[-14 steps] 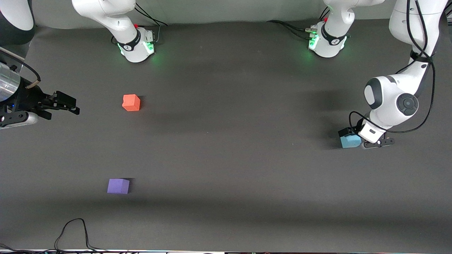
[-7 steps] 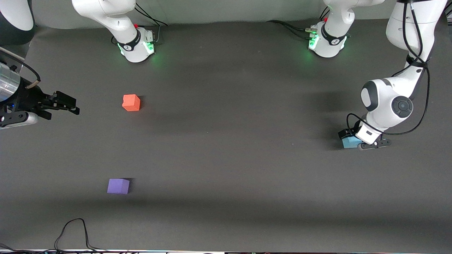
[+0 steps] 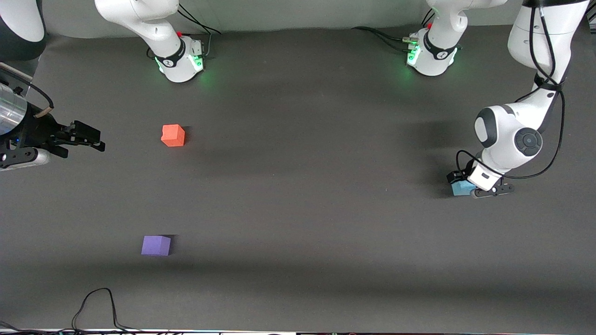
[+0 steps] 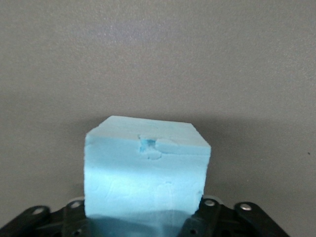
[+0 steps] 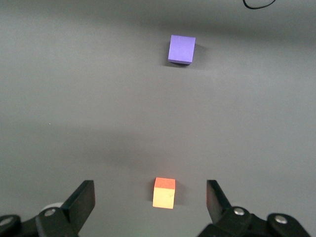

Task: Place blue block between orange and purple blocks
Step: 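Close the left gripper on the light blue block and lift it, then carry the blue block toward the table middle and release it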

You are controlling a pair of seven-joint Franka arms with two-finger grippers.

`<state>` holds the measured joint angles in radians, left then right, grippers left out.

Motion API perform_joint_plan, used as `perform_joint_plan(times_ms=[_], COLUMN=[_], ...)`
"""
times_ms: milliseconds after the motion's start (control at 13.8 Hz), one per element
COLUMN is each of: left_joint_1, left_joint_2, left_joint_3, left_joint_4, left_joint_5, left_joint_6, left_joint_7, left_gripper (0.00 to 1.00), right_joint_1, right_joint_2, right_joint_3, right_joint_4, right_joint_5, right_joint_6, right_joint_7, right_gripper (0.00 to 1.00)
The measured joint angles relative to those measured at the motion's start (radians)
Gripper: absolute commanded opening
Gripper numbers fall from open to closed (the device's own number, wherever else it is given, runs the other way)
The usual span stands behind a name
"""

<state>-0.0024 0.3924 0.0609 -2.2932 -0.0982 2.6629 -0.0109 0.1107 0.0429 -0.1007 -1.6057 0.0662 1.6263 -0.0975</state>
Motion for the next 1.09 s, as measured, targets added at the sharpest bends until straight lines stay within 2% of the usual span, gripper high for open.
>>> perform_joint_plan(times_ms=[145,289,434,579,723,796,940,1085], left_joint_1=[0.0,0.0,0.0,0.002,0.008,0.015,0.024,0.012], left_joint_2=[-0.012,-0.068,-0.171,-0.281,-0.351,-0.365,-0.365,-0.35], left_joint_3=[-0.001,-0.002,0.0,0.006,0.011,0.013,0.014,-0.004], left_joint_4=[0.006,0.03,0.08,0.166,0.278,0.323,0.365,0.366], left_joint_5=[-0.001,-0.003,-0.006,-0.006,-0.006,-0.005,-0.005,-0.007], left_joint_6=[-0.007,-0.104,-0.291,-0.535,-0.736,-0.792,-0.829,-0.826], left_joint_7=[0.002,0.004,0.005,0.004,0.004,0.004,0.003,-0.041], left_gripper=[0.1,0.1,0.1,0.12,0.12,0.13,0.12,0.12], right_joint_1=[0.0,0.0,0.0,-0.001,-0.001,-0.001,-0.001,-0.001], right_joint_2=[0.0,0.001,0.001,0.002,0.005,0.006,0.007,0.009], right_joint_3=[-0.001,-0.002,-0.003,-0.004,-0.006,-0.006,-0.007,-0.012], right_joint_4=[-0.001,-0.002,-0.002,-0.003,-0.004,-0.004,-0.004,-0.004], right_joint_5=[0.0,0.0,0.0,0.0,0.0,0.0,0.0,0.0], right_joint_6=[0.0,0.0,0.0,0.0,0.0,0.0,0.0,-0.009], right_joint_7=[0.0,0.0,0.0,0.0,0.0,0.0,0.0,0.0], right_gripper=[1.0,1.0,1.0,1.0,1.0,1.0,1.0,1.0])
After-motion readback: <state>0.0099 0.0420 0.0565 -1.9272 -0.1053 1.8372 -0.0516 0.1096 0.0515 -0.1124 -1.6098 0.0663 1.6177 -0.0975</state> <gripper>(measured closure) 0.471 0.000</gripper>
